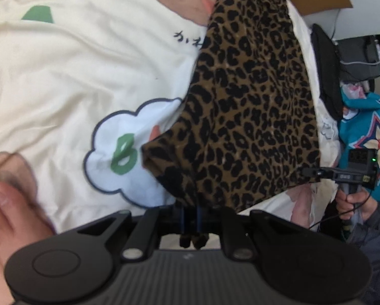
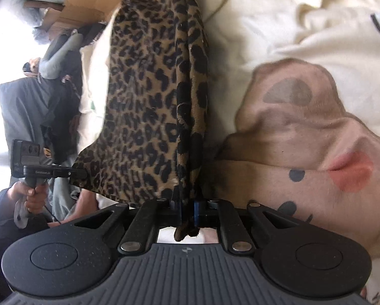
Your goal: Fold clothes
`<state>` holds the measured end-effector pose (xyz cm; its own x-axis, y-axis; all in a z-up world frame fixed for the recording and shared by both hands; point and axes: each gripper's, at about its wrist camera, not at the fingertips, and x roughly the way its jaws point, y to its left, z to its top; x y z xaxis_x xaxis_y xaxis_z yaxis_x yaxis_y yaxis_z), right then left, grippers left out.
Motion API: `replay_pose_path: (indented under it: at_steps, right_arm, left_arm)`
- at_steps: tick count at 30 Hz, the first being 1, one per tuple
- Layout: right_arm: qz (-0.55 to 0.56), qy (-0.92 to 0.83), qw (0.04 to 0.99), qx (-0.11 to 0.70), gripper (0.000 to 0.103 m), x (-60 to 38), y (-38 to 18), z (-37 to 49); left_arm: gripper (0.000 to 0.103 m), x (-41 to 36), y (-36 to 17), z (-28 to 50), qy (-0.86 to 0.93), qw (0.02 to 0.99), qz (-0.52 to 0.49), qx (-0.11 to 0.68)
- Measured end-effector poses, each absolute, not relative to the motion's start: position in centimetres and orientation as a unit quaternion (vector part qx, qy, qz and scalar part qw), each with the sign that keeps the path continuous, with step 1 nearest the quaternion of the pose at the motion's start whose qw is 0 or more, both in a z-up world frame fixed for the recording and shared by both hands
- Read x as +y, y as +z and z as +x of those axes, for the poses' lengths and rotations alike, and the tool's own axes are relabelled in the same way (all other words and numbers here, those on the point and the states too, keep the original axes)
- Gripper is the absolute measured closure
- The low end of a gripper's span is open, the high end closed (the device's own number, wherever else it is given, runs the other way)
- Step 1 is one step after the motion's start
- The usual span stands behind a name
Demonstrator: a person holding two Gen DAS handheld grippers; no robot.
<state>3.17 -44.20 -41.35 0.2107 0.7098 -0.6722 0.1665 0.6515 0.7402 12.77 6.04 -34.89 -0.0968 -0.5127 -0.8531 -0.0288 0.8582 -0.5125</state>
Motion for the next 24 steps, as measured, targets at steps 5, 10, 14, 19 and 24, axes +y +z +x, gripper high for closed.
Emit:
replay_pose_path:
  at_steps: [5, 10, 14, 19, 24]
  right_arm:
    - [0.381, 0.218, 0.681, 0.587, 0.097, -44.3, -39.5, 2.3]
    - [0.378, 0.248, 0.671, 0.588, 0.097, -43.4, -38.2, 1.8]
    - [0.357, 0.283, 0.662, 0.596, 0.097, -42.2, -37.1, 1.5]
    - [0.353, 0.305, 0.655, 0.594, 0.097, -41.9, -36.1, 0.7]
    - [0.374, 0.302, 0.661, 0.576, 0.097, -43.0, -35.8, 0.5]
  left_arm:
    - [0.094, 6.7, -33.5, 13.5, -0.185, 0.638, -0.187, 0.723]
    - [0.094, 7.6, -32.1, 14.1, -0.189, 0.638, -0.181, 0.725]
    - [0.094, 8.4, -31.6, 13.8, -0.194, 0.63, -0.18, 0.73]
    - [0.094, 8.9, -30.8, 12.8, -0.21, 0.614, -0.19, 0.737]
    - [0.094, 9.7, -30.0, 13.2, -0.203, 0.628, -0.216, 0.72]
